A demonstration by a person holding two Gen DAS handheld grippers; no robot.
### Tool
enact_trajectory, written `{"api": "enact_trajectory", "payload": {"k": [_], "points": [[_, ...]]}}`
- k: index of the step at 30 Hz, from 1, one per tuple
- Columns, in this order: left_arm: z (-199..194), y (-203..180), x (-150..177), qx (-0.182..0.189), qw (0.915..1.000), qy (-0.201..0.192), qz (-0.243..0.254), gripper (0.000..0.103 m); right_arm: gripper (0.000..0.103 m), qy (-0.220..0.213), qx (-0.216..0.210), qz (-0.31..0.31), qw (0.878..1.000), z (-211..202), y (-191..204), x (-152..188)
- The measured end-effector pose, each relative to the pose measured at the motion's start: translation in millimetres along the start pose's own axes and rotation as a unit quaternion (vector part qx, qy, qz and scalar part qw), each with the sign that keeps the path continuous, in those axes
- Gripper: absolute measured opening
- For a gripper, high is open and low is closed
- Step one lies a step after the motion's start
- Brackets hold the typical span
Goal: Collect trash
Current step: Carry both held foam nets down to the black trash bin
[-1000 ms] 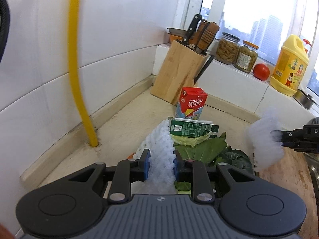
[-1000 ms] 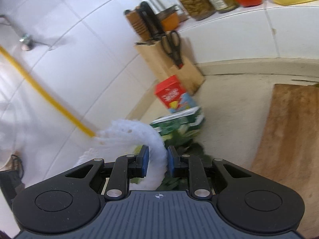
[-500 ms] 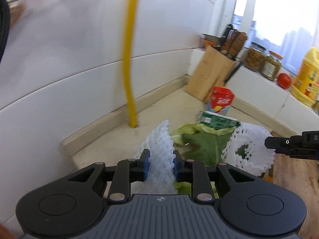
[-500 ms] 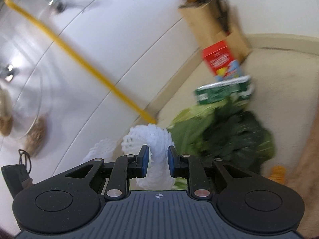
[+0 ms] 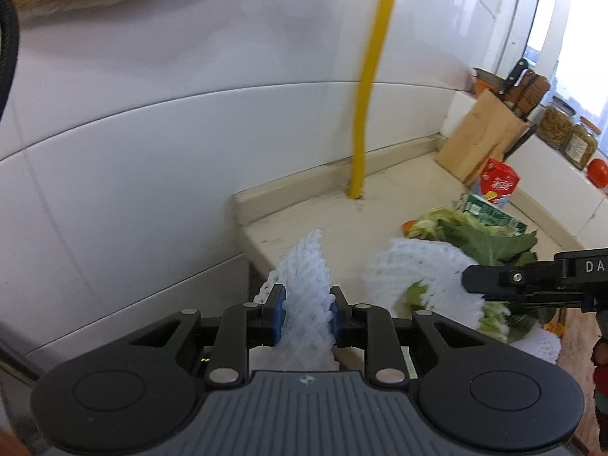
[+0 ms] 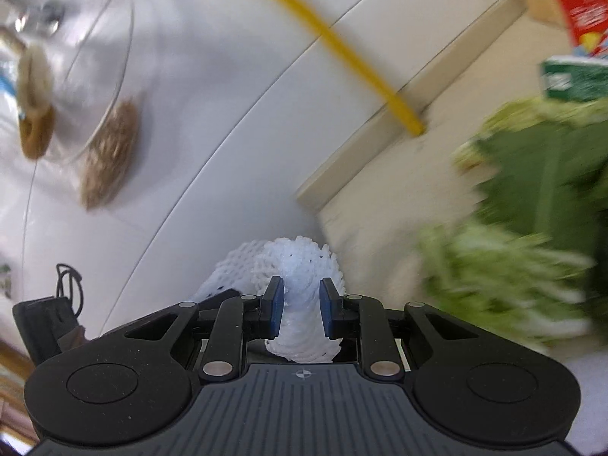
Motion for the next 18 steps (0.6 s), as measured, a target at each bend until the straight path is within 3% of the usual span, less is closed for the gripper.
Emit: {"api": "enact_trajectory", "payload": {"k": [9, 18], "points": [[-9, 46, 25, -0.024, 0.9992, 0.016, -0.028, 0.023, 0.027, 0.064, 0.003, -0.028, 0.998, 69, 38, 19], [8, 90, 64, -0.041, 0.9941, 0.066, -0.076, 0.023, 0.029, 0.133, 0.028, -0.038, 0.99, 124, 49, 49]]}}
Point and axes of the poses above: each gripper's, at about its wrist camera, not at the fingertips, and z roughly the way its jaws point, y to its left, x to its underside, the point moved 4 cm from there along z, roughly the way its jaws point, and after that the axes turned 2 degrees about x, right-handed, at the moved point
